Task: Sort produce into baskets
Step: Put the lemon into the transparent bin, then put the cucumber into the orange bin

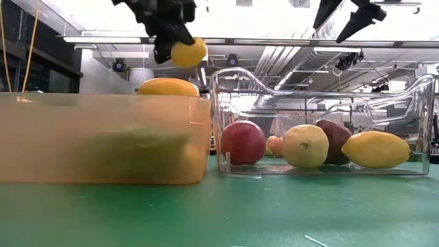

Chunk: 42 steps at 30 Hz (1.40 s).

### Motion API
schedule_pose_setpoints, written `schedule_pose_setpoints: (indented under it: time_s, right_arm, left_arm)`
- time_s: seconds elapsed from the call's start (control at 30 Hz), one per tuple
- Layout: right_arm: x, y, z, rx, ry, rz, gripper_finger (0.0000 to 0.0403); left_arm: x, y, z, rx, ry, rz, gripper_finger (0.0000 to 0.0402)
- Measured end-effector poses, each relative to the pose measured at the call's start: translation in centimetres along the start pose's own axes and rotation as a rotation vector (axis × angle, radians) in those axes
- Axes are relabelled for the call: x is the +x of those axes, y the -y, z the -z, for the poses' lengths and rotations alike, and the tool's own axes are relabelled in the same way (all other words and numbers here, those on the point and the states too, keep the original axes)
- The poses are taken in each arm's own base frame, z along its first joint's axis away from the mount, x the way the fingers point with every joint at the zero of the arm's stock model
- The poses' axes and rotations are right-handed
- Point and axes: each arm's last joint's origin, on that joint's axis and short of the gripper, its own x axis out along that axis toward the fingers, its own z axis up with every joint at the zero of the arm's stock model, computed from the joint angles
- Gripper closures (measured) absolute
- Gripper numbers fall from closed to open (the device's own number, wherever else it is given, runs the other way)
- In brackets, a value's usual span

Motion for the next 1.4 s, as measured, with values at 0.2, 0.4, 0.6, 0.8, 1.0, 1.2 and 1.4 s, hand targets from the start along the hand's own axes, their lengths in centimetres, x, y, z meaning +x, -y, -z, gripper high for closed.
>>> schedule_pose_setpoints:
  time_s: [0.2,0.4,0.6,0.8,1.0,1.2,1.4]
  right_arm:
    - [0.0,0.0,0.0,-0.011,0.005,0.005,0.0004]
    - [0.0,0.0,-0.1,-0.007,0.015,0.013,0.0004]
    - [0.0,0.0,0.0,-0.005,0.007,0.002,0.0004]
    - [0.0,0.0,0.0,-0.005,-0.003,-0.007,0.0004]
    - [0.0,0.0,0.0,-0.005,-0.004,-0.008,0.0004]
    - [0.0,0.0,0.0,-0.005,-0.004,-0.008,0.0004]
    - [0.0,-0.4,-0.4,0.023,0.031,-0.043,0.0004]
  left_arm:
    - [2.1,3.5,0.9,-0.013,0.199,0.131,0.0249]
    - [4.7,4.6,-1.6,0.109,0.255,0.158,0.0247]
    - [5.9,5.0,-3.8,0.135,0.201,0.135,0.0227]
    - [6.0,4.9,-4.1,0.188,0.207,0.126,0.0191]
    - [5.9,5.2,-4.3,0.246,0.24,0.146,0.016]
    - [6.0,6.0,-4.1,0.287,0.233,0.165,0.0082]
    - [2.3,5.1,-5.7,0.224,0.161,0.11,0.0045]
